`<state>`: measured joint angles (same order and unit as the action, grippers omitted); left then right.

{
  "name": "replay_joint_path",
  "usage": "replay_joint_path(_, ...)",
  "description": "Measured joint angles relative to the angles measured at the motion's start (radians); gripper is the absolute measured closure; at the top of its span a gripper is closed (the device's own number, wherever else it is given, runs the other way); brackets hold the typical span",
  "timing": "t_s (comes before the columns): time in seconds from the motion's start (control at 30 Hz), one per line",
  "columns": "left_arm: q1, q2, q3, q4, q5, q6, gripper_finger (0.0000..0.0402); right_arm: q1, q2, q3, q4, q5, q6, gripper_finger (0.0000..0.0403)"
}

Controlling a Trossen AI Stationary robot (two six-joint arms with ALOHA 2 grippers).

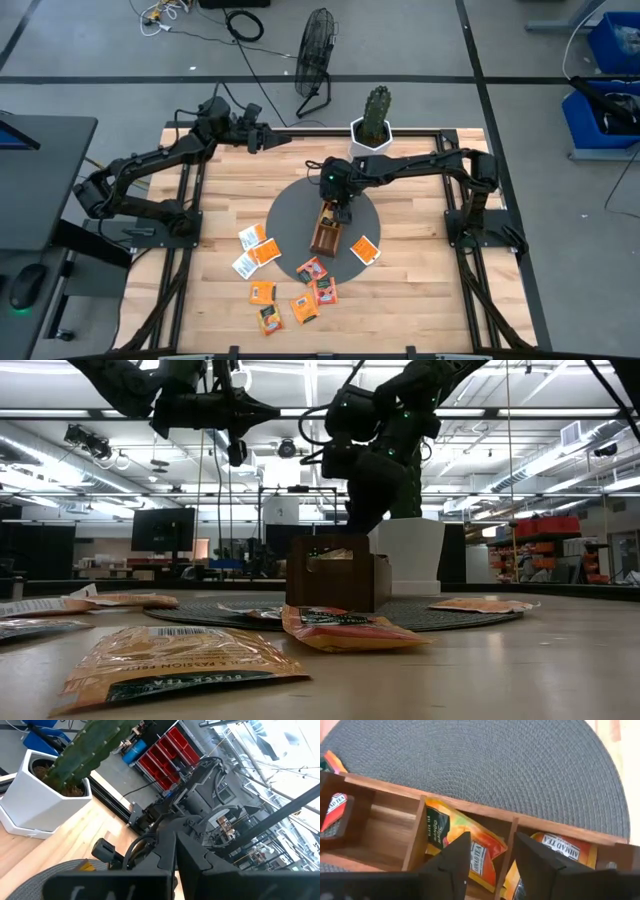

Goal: Pick & Place Tea
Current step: Put the orange tea bag into the top section of the wooden organizer

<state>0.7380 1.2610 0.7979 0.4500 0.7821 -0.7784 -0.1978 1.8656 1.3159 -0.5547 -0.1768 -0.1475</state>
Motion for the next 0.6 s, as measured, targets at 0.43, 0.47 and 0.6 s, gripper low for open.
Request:
replay_joint_path(0.43, 0.000, 0.000, 0.000, 0.000, -0.011, 0.000, 0.0385, -0.002, 0.000, 0.000, -0.057, -0.049, -0.044, 0.0394)
replay_joint_path(0.47, 0.000, 0.000, 0.000, 0.000, -0.011, 0.000, 0.0385, -0.002, 0.000, 0.000, -0.056, -0.048, -0.037, 0.0396)
replay_joint_path(0.6, 0.000, 0.000, 0.000, 0.000, -0.011, 0.005, 0.0385, -0.002, -0.002, 0.000, -0.056, -0.025, -0.007, 0.0400)
